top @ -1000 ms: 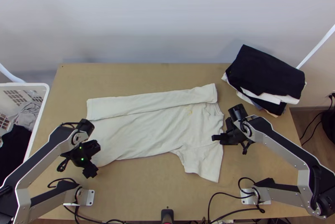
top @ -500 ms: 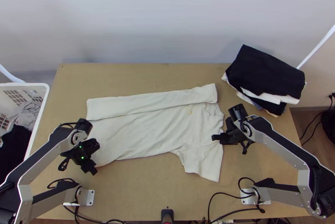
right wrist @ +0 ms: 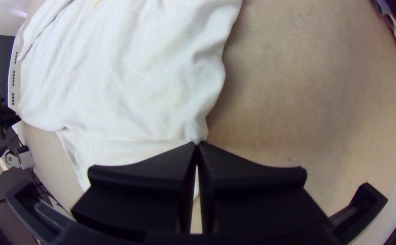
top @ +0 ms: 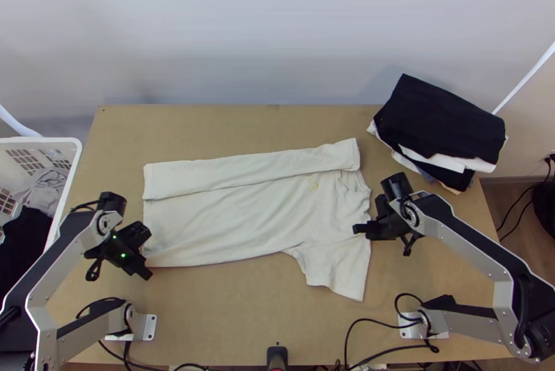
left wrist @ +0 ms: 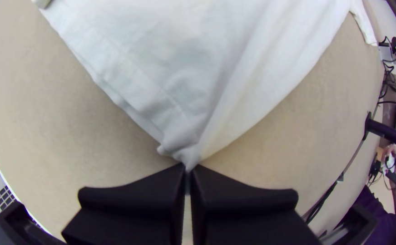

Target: Fold the t-shirt

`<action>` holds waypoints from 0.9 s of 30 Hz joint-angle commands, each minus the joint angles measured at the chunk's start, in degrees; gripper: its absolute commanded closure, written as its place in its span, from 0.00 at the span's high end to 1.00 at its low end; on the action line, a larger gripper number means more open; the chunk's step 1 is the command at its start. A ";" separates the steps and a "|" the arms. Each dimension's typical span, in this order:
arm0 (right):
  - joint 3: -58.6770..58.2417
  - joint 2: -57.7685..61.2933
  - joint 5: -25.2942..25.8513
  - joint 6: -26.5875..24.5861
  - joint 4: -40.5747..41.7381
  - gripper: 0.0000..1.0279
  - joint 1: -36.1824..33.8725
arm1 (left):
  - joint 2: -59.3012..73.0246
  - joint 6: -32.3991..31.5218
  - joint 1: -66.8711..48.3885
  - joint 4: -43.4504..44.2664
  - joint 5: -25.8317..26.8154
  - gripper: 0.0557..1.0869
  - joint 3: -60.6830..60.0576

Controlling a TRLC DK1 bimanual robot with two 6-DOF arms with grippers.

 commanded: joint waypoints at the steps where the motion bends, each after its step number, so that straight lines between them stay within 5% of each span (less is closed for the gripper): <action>1: 0.02 -3.58 -0.18 -0.37 -0.06 0.03 0.66 | -2.22 1.19 0.97 -1.21 2.36 0.04 2.10; 9: 5.82 -6.48 -0.18 -0.11 -2.17 0.03 2.94 | -5.73 -4.35 -0.96 -3.85 7.72 0.04 7.81; 27: 18.38 -0.24 -0.09 -2.57 -2.87 0.03 0.22 | 2.97 -7.78 2.20 -0.95 8.24 0.04 18.89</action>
